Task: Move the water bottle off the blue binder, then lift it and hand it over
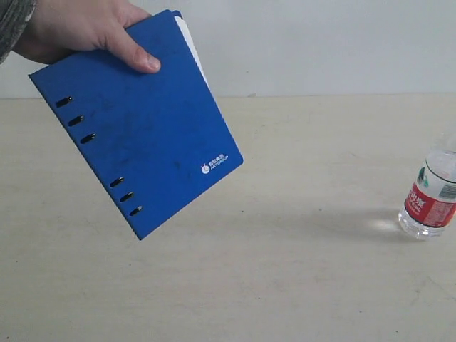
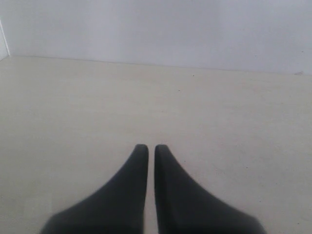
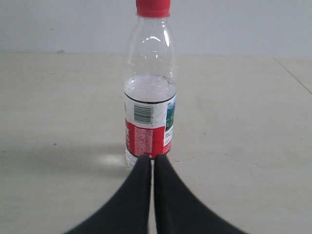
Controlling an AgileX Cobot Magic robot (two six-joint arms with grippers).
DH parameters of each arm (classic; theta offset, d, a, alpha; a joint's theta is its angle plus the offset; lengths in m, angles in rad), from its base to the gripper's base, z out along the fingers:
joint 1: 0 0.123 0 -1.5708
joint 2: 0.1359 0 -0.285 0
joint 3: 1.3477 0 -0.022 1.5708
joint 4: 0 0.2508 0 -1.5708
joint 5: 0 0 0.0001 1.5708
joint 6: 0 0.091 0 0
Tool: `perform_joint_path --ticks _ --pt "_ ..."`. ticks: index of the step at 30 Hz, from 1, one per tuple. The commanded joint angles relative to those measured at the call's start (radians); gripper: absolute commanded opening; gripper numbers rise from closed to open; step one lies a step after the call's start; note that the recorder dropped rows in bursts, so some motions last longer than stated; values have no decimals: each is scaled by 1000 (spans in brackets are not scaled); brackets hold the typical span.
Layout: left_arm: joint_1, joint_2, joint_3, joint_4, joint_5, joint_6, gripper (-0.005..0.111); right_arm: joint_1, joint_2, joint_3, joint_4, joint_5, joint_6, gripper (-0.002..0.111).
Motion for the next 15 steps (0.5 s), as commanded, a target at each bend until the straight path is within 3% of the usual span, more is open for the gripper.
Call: perform_joint_path --ticks 1,15 --pt "-5 -3 3 3 -7 -4 4 -2 -5 -1 4 -8 5 0" --pt "-5 -3 3 3 -7 -4 4 -2 -5 -1 4 -12 7 0"
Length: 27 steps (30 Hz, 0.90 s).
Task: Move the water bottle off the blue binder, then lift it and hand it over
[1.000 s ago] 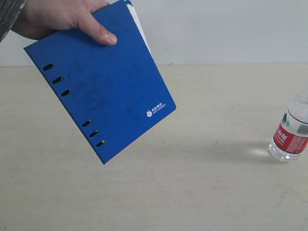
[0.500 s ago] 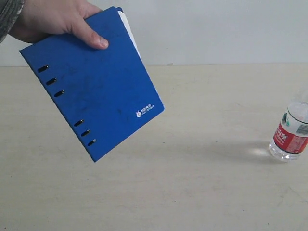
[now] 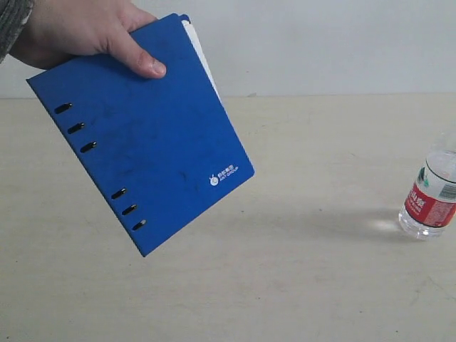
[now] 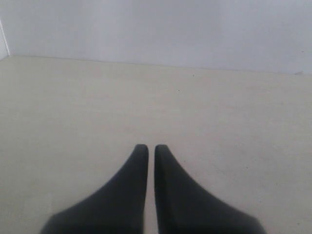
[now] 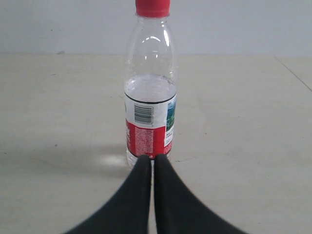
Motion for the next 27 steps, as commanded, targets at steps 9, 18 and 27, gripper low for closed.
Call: perform_joint_path --ticks 9,18,27 --pt "-5 -3 3 3 -7 -4 4 -2 -5 -1 0 -9 2 0" --pt "-5 -3 3 3 -7 -4 4 -2 -5 -1 0 -9 2 0" --pt "-5 -3 3 3 -7 -4 4 -2 -5 -1 0 -9 5 0"
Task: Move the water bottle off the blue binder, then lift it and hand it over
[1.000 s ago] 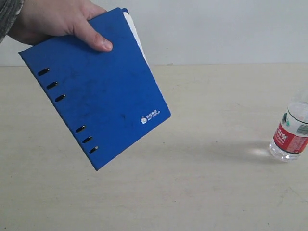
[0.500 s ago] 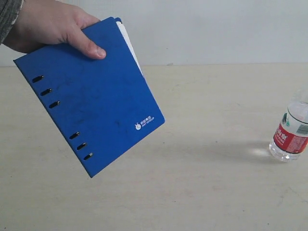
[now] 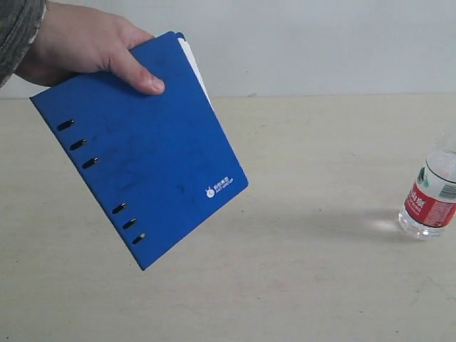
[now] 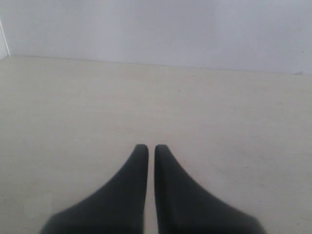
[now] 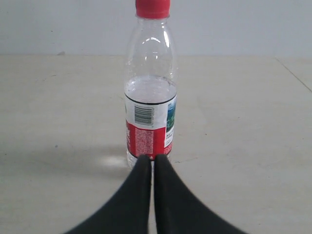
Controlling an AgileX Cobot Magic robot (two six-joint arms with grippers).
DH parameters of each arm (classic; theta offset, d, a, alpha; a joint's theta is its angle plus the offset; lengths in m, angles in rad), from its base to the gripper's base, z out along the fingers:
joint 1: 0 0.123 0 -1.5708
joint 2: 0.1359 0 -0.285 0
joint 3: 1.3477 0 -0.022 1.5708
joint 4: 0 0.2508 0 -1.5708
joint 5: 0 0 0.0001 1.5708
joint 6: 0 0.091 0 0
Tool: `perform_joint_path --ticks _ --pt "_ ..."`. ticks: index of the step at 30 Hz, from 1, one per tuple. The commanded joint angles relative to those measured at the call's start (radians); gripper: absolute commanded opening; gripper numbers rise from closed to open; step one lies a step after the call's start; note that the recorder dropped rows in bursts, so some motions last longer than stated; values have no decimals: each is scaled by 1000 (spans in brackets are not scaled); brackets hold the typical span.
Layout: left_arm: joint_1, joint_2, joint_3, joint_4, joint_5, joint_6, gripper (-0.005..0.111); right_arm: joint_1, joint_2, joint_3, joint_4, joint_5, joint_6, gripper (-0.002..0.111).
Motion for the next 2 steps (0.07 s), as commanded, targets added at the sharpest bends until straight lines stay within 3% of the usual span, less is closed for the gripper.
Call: perform_joint_path --ticks 1,2 --pt "-5 -3 3 3 -7 -4 4 -2 -5 -1 0 -5 3 0" --pt "-5 -3 3 3 -7 -4 4 -2 -5 -1 0 -5 3 0"
